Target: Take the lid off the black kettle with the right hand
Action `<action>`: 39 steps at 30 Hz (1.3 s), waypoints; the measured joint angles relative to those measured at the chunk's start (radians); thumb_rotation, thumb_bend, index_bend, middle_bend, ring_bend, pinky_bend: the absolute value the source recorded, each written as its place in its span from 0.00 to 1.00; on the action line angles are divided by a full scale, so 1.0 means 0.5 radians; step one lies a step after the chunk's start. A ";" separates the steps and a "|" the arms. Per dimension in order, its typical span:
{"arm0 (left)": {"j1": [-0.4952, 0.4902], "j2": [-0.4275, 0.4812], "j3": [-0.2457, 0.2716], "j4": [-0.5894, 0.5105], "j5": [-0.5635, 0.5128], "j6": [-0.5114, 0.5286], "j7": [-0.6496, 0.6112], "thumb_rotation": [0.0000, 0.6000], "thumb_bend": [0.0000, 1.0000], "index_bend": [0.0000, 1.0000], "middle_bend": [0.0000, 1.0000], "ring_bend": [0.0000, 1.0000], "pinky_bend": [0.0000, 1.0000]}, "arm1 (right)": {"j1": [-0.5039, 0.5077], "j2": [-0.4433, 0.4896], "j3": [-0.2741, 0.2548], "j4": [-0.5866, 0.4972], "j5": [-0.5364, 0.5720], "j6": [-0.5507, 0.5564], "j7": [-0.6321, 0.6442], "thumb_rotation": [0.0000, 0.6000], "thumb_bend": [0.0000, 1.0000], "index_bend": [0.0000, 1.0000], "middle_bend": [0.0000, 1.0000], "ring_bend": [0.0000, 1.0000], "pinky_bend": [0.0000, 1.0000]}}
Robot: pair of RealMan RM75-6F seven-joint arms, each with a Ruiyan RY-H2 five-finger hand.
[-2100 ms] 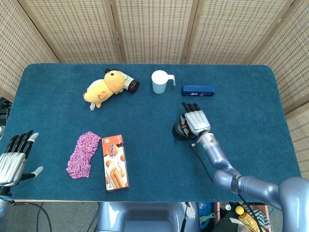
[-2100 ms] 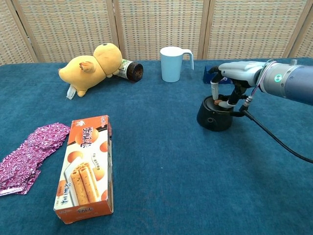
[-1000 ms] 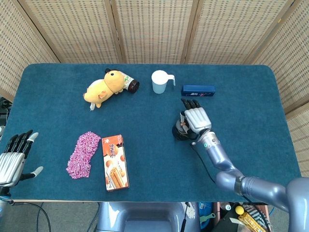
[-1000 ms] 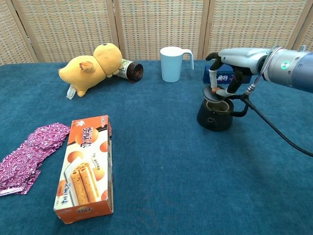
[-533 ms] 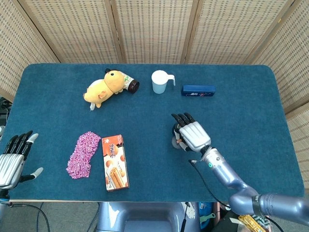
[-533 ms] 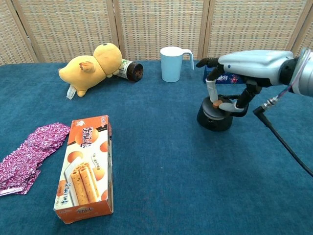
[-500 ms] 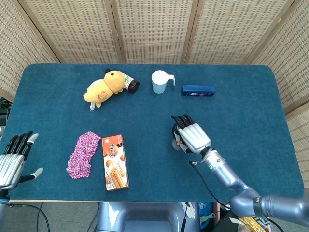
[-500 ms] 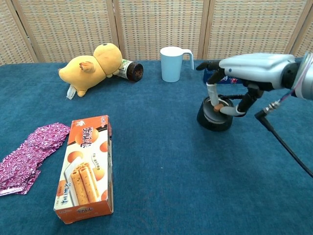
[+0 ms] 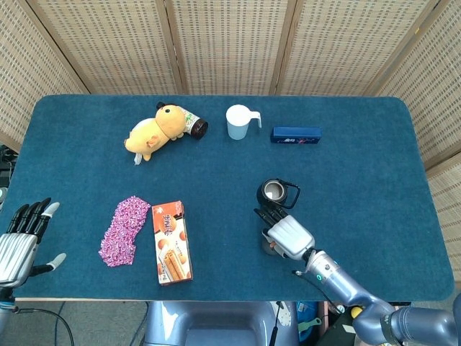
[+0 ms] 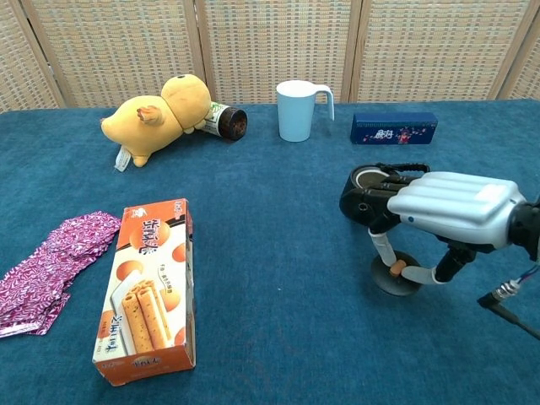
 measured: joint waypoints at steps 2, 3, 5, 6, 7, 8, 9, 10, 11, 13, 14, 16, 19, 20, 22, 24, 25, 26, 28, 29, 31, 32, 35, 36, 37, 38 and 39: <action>-0.001 -0.001 -0.003 0.002 -0.006 -0.003 0.000 1.00 0.21 0.00 0.00 0.00 0.00 | -0.007 -0.003 0.001 0.017 -0.013 0.000 0.004 1.00 0.39 0.24 0.00 0.00 0.00; -0.001 -0.001 -0.003 0.003 -0.008 -0.005 0.000 1.00 0.21 0.00 0.00 0.00 0.00 | -0.010 -0.004 0.002 0.022 -0.018 0.002 0.006 1.00 0.32 0.19 0.00 0.00 0.00; -0.003 -0.002 -0.004 0.005 -0.010 -0.009 0.000 1.00 0.21 0.00 0.00 0.00 0.00 | -0.018 -0.005 0.005 0.038 -0.035 0.007 0.009 1.00 0.25 0.15 0.00 0.00 0.00; -0.004 -0.003 -0.004 0.006 -0.011 -0.012 0.001 1.00 0.21 0.00 0.00 0.00 0.00 | -0.022 -0.003 0.008 0.041 -0.042 0.010 0.009 1.00 0.23 0.14 0.00 0.00 0.00; -0.005 -0.004 -0.003 0.006 -0.011 -0.015 0.001 1.00 0.21 0.00 0.00 0.00 0.00 | -0.025 0.000 0.010 0.041 -0.046 0.014 0.009 1.00 0.23 0.13 0.00 0.00 0.00; -0.006 -0.005 -0.001 0.006 -0.011 -0.021 0.003 1.00 0.21 0.00 0.00 0.00 0.00 | -0.027 0.004 0.013 0.039 -0.048 0.020 0.010 1.00 0.23 0.13 0.00 0.00 0.00; -0.007 -0.006 -0.001 0.007 -0.010 -0.023 0.003 1.00 0.21 0.00 0.00 0.00 0.00 | -0.034 0.017 0.018 0.027 -0.054 0.037 0.013 1.00 0.23 0.13 0.00 0.00 0.00; -0.007 -0.005 -0.002 0.006 -0.010 -0.022 0.003 1.00 0.21 0.00 0.00 0.00 0.00 | -0.040 0.034 0.023 0.011 -0.059 0.055 0.018 1.00 0.23 0.13 0.00 0.00 0.00; -0.006 -0.004 -0.002 0.006 -0.010 -0.020 0.000 1.00 0.21 0.00 0.00 0.00 0.00 | -0.048 0.056 0.028 -0.011 -0.066 0.077 0.024 1.00 0.23 0.13 0.00 0.00 0.00; -0.005 -0.002 -0.003 0.005 -0.009 -0.015 -0.007 1.00 0.21 0.00 0.00 0.00 0.00 | -0.078 0.120 0.040 -0.074 -0.087 0.148 0.049 1.00 0.22 0.13 0.00 0.00 0.00; -0.003 0.001 -0.003 0.005 -0.008 -0.012 -0.012 1.00 0.21 0.00 0.00 0.00 0.00 | -0.095 0.153 0.043 -0.104 -0.100 0.185 0.063 1.00 0.21 0.13 0.00 0.00 0.00; -0.001 0.004 -0.003 0.005 -0.005 -0.007 -0.019 1.00 0.21 0.00 0.00 0.00 0.00 | -0.142 0.226 0.048 -0.164 -0.133 0.284 0.101 1.00 0.18 0.12 0.00 0.00 0.00; 0.003 0.011 -0.005 0.003 0.000 0.006 -0.027 1.00 0.21 0.00 0.00 0.00 0.00 | -0.243 0.321 0.045 -0.218 -0.192 0.471 0.160 1.00 0.07 0.06 0.00 0.00 0.00; 0.006 0.013 -0.005 0.001 0.002 0.012 -0.027 1.00 0.21 0.00 0.00 0.00 0.00 | -0.282 0.350 0.041 -0.230 -0.209 0.538 0.178 1.00 0.04 0.04 0.00 0.00 0.00; 0.010 0.014 -0.006 -0.001 0.002 0.017 -0.023 1.00 0.21 0.00 0.00 0.00 0.00 | -0.389 0.419 0.027 -0.251 -0.246 0.690 0.218 1.00 0.00 0.00 0.00 0.00 0.00; 0.013 0.014 -0.006 -0.005 0.001 0.021 -0.011 1.00 0.21 0.00 0.00 0.00 0.00 | -0.512 0.481 0.008 -0.270 -0.255 0.824 0.254 1.00 0.00 0.00 0.00 0.00 0.00; 0.014 0.014 -0.006 -0.008 0.001 0.023 -0.005 1.00 0.21 0.00 0.00 0.00 0.00 | -0.566 0.502 -0.001 -0.277 -0.255 0.876 0.270 1.00 0.00 0.00 0.00 0.00 0.00; 0.016 0.014 -0.005 -0.012 0.004 0.027 0.003 1.00 0.21 0.00 0.00 0.00 0.00 | -0.618 0.521 -0.010 -0.282 -0.255 0.924 0.285 1.00 0.00 0.00 0.00 0.00 0.00; 0.021 0.014 -0.002 -0.016 0.013 0.036 0.011 1.00 0.21 0.00 0.00 0.00 0.00 | -0.730 0.549 -0.028 -0.286 -0.256 1.026 0.318 1.00 0.00 0.00 0.00 0.00 0.00; 0.024 0.013 -0.001 -0.018 0.020 0.043 0.016 1.00 0.21 0.00 0.00 0.00 0.00 | -0.771 0.554 -0.035 -0.283 -0.259 1.064 0.332 1.00 0.00 0.00 0.00 0.00 0.00; 0.028 0.013 0.002 -0.019 0.030 0.052 0.026 1.00 0.21 0.00 0.00 0.00 0.00 | -0.855 0.555 -0.047 -0.264 -0.268 1.147 0.360 1.00 0.00 0.00 0.00 0.00 0.00; 0.030 0.012 0.002 -0.018 0.032 0.055 0.033 1.00 0.21 0.00 0.00 0.00 0.00 | -0.887 0.552 -0.050 -0.253 -0.273 1.178 0.371 1.00 0.00 0.00 0.00 0.00 0.00; 0.031 0.000 0.001 -0.008 0.032 0.056 0.063 1.00 0.21 0.00 0.00 0.00 0.00 | -0.976 0.533 -0.058 -0.220 -0.284 1.246 0.425 1.00 0.00 0.00 0.00 0.00 0.00; 0.031 -0.005 0.001 -0.004 0.030 0.055 0.073 1.00 0.21 0.00 0.00 0.00 0.00 | -0.995 0.526 -0.059 -0.212 -0.284 1.257 0.441 1.00 0.00 0.00 0.00 0.00 0.00; 0.031 -0.010 0.000 -0.001 0.028 0.052 0.083 1.00 0.21 0.00 0.00 0.00 0.00 | -1.016 0.518 -0.057 -0.200 -0.283 1.265 0.462 1.00 0.00 0.00 0.00 0.00 0.00; 0.030 -0.019 0.001 0.004 0.027 0.048 0.095 1.00 0.21 0.00 0.00 0.00 0.00 | -1.029 0.512 -0.054 -0.189 -0.281 1.269 0.476 1.00 0.00 0.00 0.00 0.00 0.00; 0.028 -0.026 0.001 0.008 0.031 0.047 0.101 1.00 0.21 0.00 0.00 0.00 0.00 | -1.044 0.506 -0.047 -0.175 -0.273 1.270 0.489 1.00 0.00 0.00 0.00 0.00 0.00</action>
